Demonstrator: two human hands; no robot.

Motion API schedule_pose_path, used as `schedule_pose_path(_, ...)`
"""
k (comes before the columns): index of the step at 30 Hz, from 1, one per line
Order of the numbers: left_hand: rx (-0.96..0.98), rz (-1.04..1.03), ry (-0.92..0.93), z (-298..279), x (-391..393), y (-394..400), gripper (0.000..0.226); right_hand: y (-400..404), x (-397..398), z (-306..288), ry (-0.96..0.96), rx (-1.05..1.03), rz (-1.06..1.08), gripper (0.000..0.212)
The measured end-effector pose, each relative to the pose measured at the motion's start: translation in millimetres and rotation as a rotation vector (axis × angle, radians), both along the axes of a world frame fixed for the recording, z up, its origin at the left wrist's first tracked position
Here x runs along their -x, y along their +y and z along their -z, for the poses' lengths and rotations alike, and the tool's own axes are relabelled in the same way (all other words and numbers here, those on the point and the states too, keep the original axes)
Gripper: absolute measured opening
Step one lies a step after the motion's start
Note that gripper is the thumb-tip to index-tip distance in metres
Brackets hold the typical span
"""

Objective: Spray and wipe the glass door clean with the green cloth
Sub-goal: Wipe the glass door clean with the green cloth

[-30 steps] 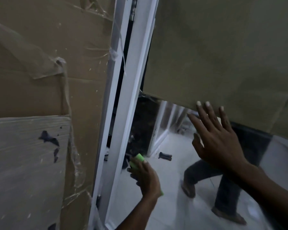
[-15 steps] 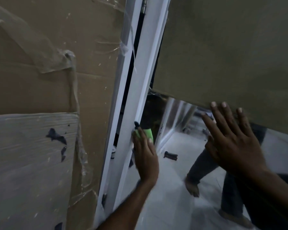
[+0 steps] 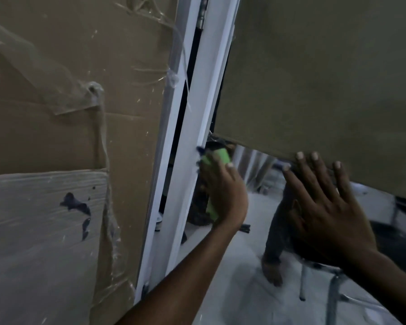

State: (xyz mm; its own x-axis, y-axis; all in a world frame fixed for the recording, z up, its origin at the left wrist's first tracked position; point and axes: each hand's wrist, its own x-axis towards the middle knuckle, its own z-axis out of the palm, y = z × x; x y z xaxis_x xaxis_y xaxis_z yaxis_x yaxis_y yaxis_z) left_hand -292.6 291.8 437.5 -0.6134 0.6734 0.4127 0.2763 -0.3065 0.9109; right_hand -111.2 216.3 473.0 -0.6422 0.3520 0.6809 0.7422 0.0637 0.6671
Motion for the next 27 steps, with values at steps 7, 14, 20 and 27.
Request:
schedule_pose_path(7,-0.269,0.001,0.352,29.0,-20.6,-11.9,0.055,-1.0,1.4,-1.0,0.002,-0.009,0.017,0.072)
schedule_pose_path(14,0.342,0.074,-0.450,144.1,-3.3,-10.6,0.061,-3.3,1.3,-0.5,0.005,0.024,0.052,0.070)
schedule_pose_path(20,-0.101,0.022,0.037,-25.4,-3.3,-8.5,0.052,-2.9,-0.1,-1.9,-0.005,0.012,0.049,0.069)
schedule_pose_path(27,-0.148,0.091,0.193,83.6,-17.8,-26.6,0.061,-2.8,-0.2,-0.3,0.011,0.032,0.034,0.069)
